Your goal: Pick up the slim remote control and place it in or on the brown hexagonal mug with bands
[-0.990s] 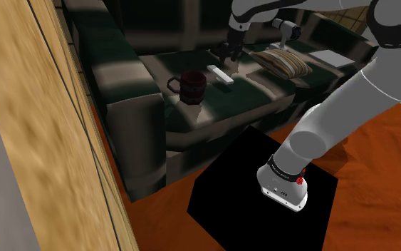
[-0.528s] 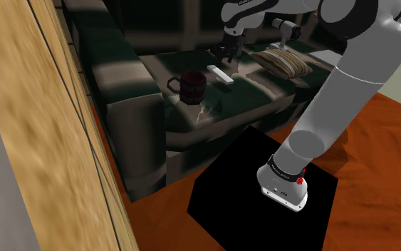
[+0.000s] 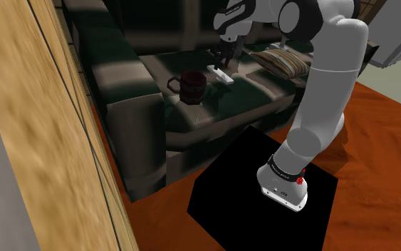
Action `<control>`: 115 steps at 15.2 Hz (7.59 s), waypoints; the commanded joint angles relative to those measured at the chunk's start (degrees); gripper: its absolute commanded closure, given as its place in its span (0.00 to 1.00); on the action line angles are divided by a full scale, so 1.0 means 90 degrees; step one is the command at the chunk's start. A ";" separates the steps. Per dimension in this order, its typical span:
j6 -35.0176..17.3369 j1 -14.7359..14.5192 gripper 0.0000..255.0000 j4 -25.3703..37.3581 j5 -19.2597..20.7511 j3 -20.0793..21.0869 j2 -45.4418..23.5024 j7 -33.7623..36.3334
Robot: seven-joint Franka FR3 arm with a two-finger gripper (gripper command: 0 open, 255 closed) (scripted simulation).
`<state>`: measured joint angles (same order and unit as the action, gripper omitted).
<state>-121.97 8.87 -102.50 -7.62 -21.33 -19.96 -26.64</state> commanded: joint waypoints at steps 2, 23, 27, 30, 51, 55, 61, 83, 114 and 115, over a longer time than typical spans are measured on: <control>-0.0168 0.0058 0.00 0.0026 -0.0087 0.0027 -0.0212 -0.0076; -0.0480 0.0093 1.00 -0.0099 -0.0182 0.0071 -0.0412 -0.0136; -0.0274 0.0072 1.00 -0.0014 -0.0121 0.0041 -0.0283 -0.0099; -0.0062 0.0055 1.00 0.0087 -0.0064 0.0015 -0.0166 -0.0064; 0.1534 0.0018 1.00 0.1197 0.0197 -0.0094 0.0360 0.0095; 0.1863 0.0028 1.00 0.1497 0.0216 -0.0105 0.0392 0.0108; 0.2316 0.0053 1.00 0.1945 0.0225 -0.0117 0.0398 0.0117; 0.1824 -0.1897 1.00 -0.0672 0.1038 0.1311 0.2613 0.3564; 0.0632 -0.2130 0.00 -0.1722 0.1017 0.1573 0.2459 0.4082; 0.0841 -0.2133 0.00 -0.1572 0.1022 0.1577 0.2518 0.4087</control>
<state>-115.45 -10.26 -117.43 1.55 -7.22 2.45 9.99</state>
